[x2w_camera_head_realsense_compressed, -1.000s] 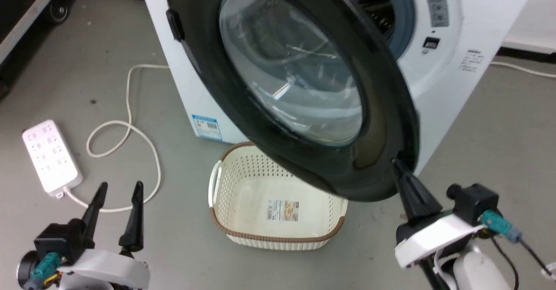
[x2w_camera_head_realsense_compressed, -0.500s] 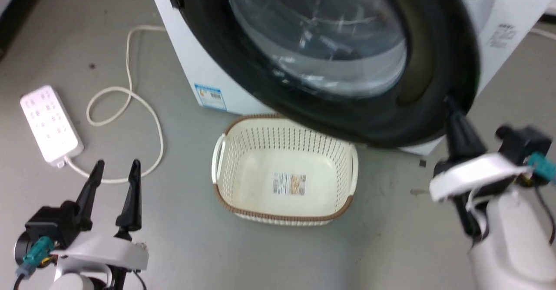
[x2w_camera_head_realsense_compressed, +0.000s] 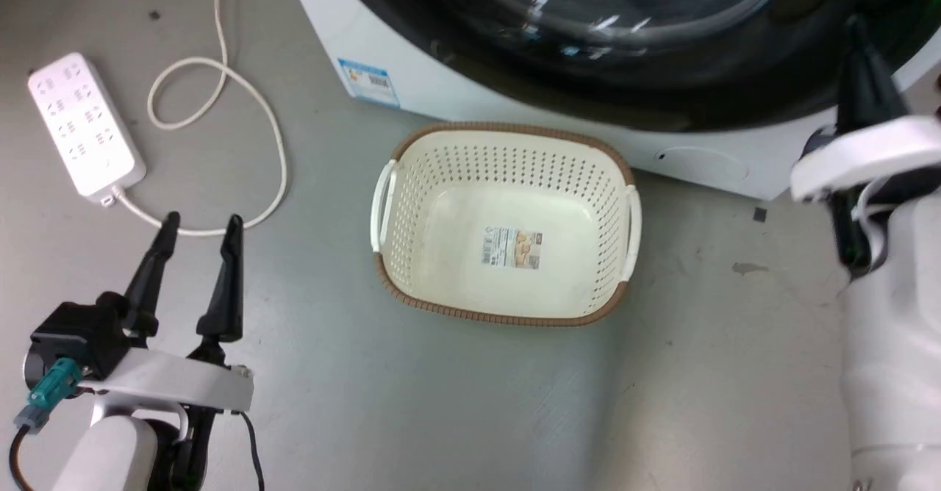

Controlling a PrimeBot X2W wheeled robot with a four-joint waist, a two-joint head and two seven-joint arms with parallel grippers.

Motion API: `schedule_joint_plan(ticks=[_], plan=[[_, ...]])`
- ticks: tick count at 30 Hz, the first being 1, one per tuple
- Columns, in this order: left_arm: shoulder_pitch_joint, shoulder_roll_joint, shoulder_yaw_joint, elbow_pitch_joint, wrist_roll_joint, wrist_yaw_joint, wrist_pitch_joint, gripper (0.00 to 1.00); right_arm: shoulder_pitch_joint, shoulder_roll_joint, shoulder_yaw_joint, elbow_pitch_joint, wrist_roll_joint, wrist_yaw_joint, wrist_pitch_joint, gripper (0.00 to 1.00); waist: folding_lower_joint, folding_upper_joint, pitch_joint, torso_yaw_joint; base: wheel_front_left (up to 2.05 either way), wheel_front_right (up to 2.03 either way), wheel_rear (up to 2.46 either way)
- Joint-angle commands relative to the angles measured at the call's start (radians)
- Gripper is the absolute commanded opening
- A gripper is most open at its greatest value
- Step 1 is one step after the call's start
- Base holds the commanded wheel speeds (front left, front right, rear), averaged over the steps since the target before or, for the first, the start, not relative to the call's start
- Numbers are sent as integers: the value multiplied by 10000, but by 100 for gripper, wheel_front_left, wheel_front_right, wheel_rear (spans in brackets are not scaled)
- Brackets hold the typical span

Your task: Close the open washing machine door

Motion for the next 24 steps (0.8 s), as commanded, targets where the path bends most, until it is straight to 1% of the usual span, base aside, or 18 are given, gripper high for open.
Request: schedule_joint_plan(ticks=[1, 8, 13, 17, 23, 24], plan=[[-152, -97, 97, 44, 109, -114, -53, 100, -381, -20, -218, 112, -147, -9, -86, 0, -2, 0, 123, 96, 0, 0, 0], [-281, -372, 387, 232, 354, -420, -53, 100, -1084, -20, -772, 326, -579, -9, -123, 0, -2, 0, 233, 166, 0, 0, 0], [-221, -497, 596, 367, 494, -542, -53, 100, -1184, -20, -1098, 168, -531, -9, -127, 0, -2, 0, 74, 54, 0, 0, 0], [-38, -546, 732, 444, 622, -591, -53, 100, -968, -20, -915, -205, -194, -9, -128, 0, -2, 0, -351, -161, 0, 0, 0], [362, -614, 828, 532, 832, -512, -53, 100, 190, -20, -468, -1477, 463, -9, -128, 0, -2, 0, -1442, -679, 0, 0, 0], [362, -614, 828, 532, 832, -512, -53, 100, 190, -20, -468, -1477, 463, -9, -128, 0, -2, 0, -1442, -679, 0, 0, 0]])
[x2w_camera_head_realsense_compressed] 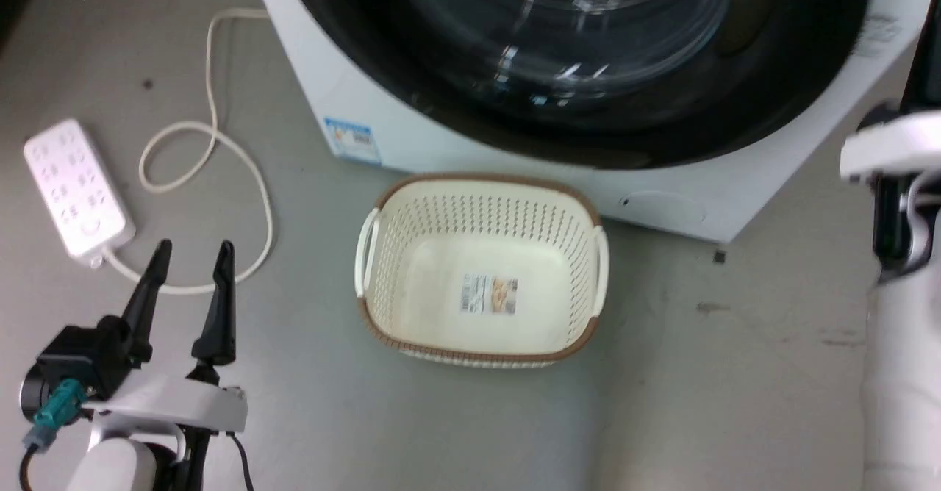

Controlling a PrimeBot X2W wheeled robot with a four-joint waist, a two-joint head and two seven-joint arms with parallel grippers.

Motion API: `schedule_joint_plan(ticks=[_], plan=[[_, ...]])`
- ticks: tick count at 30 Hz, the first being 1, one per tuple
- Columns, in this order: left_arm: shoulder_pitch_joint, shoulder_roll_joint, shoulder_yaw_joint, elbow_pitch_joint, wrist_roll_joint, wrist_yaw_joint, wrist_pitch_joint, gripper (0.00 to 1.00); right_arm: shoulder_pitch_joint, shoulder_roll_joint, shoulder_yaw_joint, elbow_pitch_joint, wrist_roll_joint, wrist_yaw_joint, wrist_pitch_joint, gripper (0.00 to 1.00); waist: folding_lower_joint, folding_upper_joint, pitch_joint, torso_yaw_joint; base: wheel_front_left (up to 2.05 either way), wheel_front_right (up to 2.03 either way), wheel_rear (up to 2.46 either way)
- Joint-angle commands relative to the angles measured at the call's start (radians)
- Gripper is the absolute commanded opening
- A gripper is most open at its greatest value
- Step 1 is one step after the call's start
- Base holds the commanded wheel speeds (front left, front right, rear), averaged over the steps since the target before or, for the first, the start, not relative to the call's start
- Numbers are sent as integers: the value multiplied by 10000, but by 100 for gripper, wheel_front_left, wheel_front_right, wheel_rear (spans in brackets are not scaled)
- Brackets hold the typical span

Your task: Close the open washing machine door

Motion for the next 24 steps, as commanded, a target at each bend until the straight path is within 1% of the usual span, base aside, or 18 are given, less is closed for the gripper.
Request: schedule_joint_plan(ticks=[1, 3, 4, 5, 6, 7, 11, 19, 24], plan=[[210, -61, 25, 11, 116, 74, -55, 100, 659, -50, 165, -389, 149, -6, -42, 0, 1, 0, -811, -510, 0, 0, 0], [295, -63, 8, 16, 153, 118, -51, 100, 957, -50, 261, -581, 205, -6, -42, 0, 1, 0, -993, -616, 0, 0, 0], [426, -78, -43, 2, 225, 207, -32, 100, 1586, -50, 462, -957, 239, -6, -42, 0, 1, 0, -1324, -803, 0, 0, 0], [426, -78, -43, 2, 225, 207, -32, 100, 1586, -50, 462, -957, 239, -6, -42, 0, 1, 0, -1324, -803, 0, 0, 0], [523, -98, -110, -26, 288, 288, 11, 100, 2251, -50, 642, -1186, 319, -6, -43, 0, 1, 0, -1593, -967, 0, 0, 0], [523, -98, -110, -26, 288, 288, 11, 100, 2251, -50, 642, -1186, 319, -6, -43, 0, 1, 0, -1593, -967, 0, 0, 0], [695, -158, -239, -60, 360, 437, 151, 100, 3538, -50, 1170, -1415, 469, -6, -43, 0, 1, 0, -2006, -1265, 0, 0, 0], [978, -258, -444, -158, 413, 649, 375, 100, 5775, -50, 2509, -1981, 733, -6, 2, 0, 1, 0, -2406, -1672, 0, 0, 0], [1050, -326, -556, -10, 454, 854, 636, 100, 6852, -50, 2864, -2291, 831, -6, 70, 0, 1, 0, -2591, -1776, 0, 0, 0]])
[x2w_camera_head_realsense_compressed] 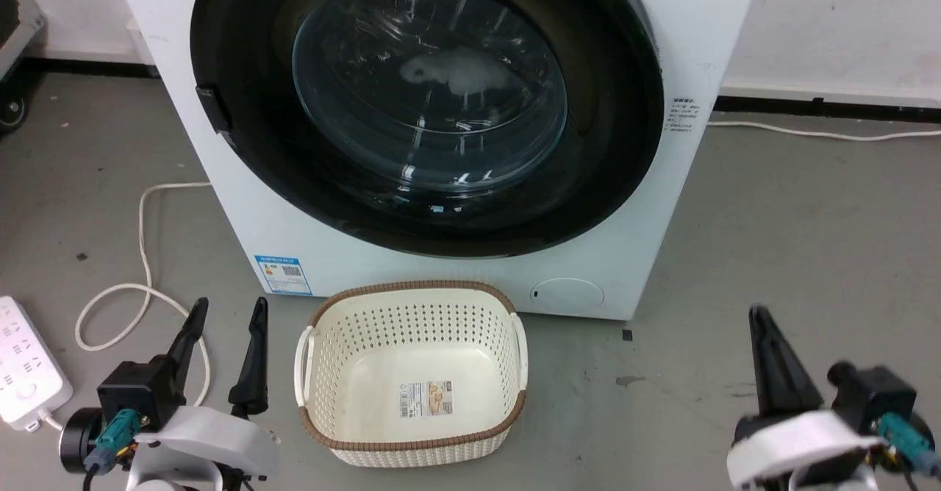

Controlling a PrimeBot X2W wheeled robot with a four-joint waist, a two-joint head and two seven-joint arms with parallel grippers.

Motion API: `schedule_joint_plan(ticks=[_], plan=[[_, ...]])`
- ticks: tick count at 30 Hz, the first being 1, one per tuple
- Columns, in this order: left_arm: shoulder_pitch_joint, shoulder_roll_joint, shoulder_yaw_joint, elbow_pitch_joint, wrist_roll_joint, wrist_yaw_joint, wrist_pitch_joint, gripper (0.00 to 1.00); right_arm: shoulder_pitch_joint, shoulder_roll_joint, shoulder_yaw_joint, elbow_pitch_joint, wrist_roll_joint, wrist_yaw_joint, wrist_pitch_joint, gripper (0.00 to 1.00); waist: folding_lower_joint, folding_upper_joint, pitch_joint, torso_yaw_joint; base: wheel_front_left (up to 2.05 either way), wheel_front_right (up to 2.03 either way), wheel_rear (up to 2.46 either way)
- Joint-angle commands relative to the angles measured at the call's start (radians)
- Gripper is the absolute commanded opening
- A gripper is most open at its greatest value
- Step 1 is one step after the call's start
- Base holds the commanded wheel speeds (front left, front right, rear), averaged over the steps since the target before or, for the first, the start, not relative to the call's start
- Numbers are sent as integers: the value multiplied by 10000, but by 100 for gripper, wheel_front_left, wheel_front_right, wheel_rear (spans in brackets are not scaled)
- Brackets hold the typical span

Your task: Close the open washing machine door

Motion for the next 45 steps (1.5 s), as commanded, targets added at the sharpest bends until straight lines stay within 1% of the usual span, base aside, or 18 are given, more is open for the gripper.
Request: schedule_joint_plan(ticks=[1, 7, 8, 9, 10, 21, 36, 37, 45], plan=[[164, -56, -40, 48, 52, 80, 36, 100, 328, -22, 75, -150, 23, -6, 34, 0, 1, -1, -61, -31, 0, 0, 0], [193, -211, -232, 207, 90, 239, 184, 100, 1205, -22, 285, -567, -111, -6, 313, 0, 1, -1, -184, -18, 0, 0, 0], [198, -224, -251, 230, 81, 246, 194, 100, 1278, -22, 306, -627, -102, -6, 359, 14, 1, -1, -192, -23, 0, 0, 0], [202, -232, -266, 250, 74, 251, 198, 100, 1337, -22, 305, -679, -85, -6, 414, 94, 1, -1, -200, -26, 0, 0, 0], [204, -237, -280, 265, 68, 254, 198, 100, 1378, -22, 300, -737, -86, -6, 448, 100, 1, -1, -207, -26, 0, 0, 0], [143, -212, -433, 337, 8, 184, 158, 100, 1479, -22, 327, -1095, -19, -6, 596, 100, 1, -1, -239, 27, 0, 0, 0], [-1, -123, -533, 388, 26, 250, 60, 100, 1477, -22, 376, -1071, 96, -6, 555, 100, 1, -1, -219, 8, 0, 0, 0], [72, -171, -510, 366, 4, 242, 106, 0, 1383, 0, 368, -1060, 17, 0, 571, 0, 1, -1, -217, 7, 0, 0, 0], [92, -265, -453, 325, 116, 223, 169, 0, 1373, -1, 369, -1097, -36, 0, 631, 0, 1, -1, -212, 31, 0, 0, 0]])
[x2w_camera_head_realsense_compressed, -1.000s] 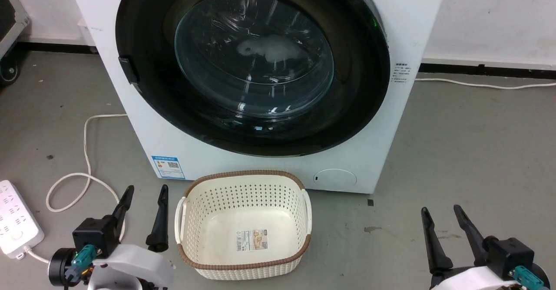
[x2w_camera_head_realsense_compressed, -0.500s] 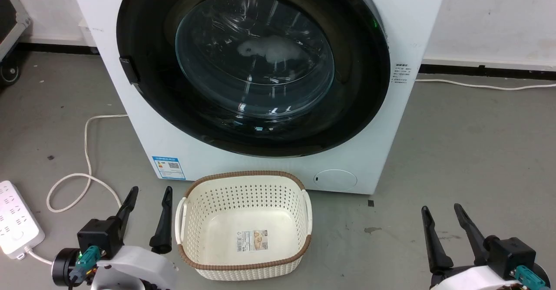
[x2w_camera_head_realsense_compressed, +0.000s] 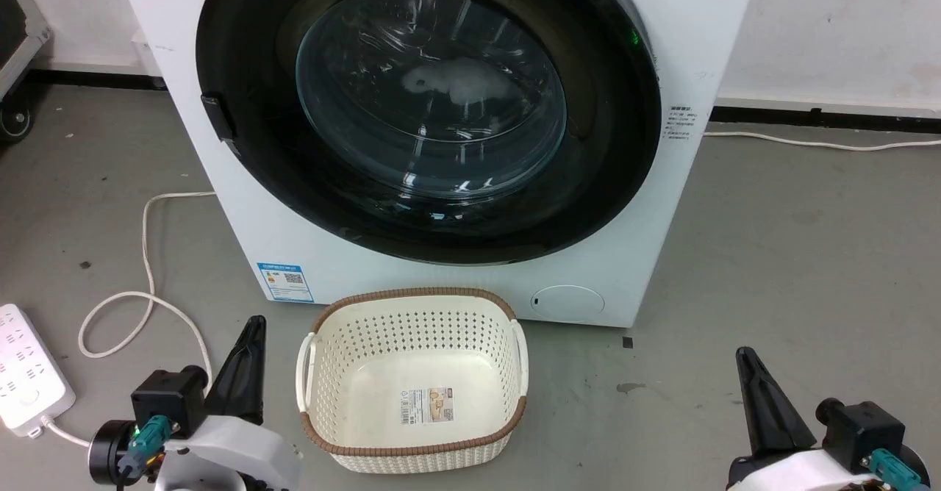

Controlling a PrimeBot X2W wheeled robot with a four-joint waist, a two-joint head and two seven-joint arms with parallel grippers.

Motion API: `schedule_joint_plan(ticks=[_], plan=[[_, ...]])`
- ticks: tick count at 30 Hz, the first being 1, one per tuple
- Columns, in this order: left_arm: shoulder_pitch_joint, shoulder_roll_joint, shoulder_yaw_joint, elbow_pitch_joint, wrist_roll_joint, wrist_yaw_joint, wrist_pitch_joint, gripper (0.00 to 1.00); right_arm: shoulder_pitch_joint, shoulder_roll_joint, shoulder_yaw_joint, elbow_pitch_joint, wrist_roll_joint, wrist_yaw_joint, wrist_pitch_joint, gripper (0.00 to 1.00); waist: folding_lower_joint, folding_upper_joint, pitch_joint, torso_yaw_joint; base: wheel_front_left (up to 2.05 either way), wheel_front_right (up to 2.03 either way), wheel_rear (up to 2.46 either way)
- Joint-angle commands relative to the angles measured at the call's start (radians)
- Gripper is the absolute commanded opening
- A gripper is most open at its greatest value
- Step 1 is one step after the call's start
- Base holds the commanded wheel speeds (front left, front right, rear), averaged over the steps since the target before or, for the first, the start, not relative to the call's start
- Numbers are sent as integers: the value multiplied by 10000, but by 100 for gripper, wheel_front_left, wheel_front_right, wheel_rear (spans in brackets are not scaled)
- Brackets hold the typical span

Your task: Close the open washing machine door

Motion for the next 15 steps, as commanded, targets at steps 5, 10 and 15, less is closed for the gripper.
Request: schedule_joint_plan(ticks=[5, 10, 15], plan=[[50, -150, 110, -91, 266, -33, 119, 0, -21, -2, 6, -88, -95, 0, 130, 0, 0, 0, 1, 40, 0, 0, 0], [79, -251, 182, -146, 421, -53, 191, 0, -34, -2, 10, -140, -152, -1, 207, 0, 0, 0, 3, 73, 0, 0, 0], [102, -332, 240, -190, 545, -69, 249, 0, -44, -3, 13, -181, -197, -1, 269, 0, 0, 0, 4, 99, 0, 0, 0]])
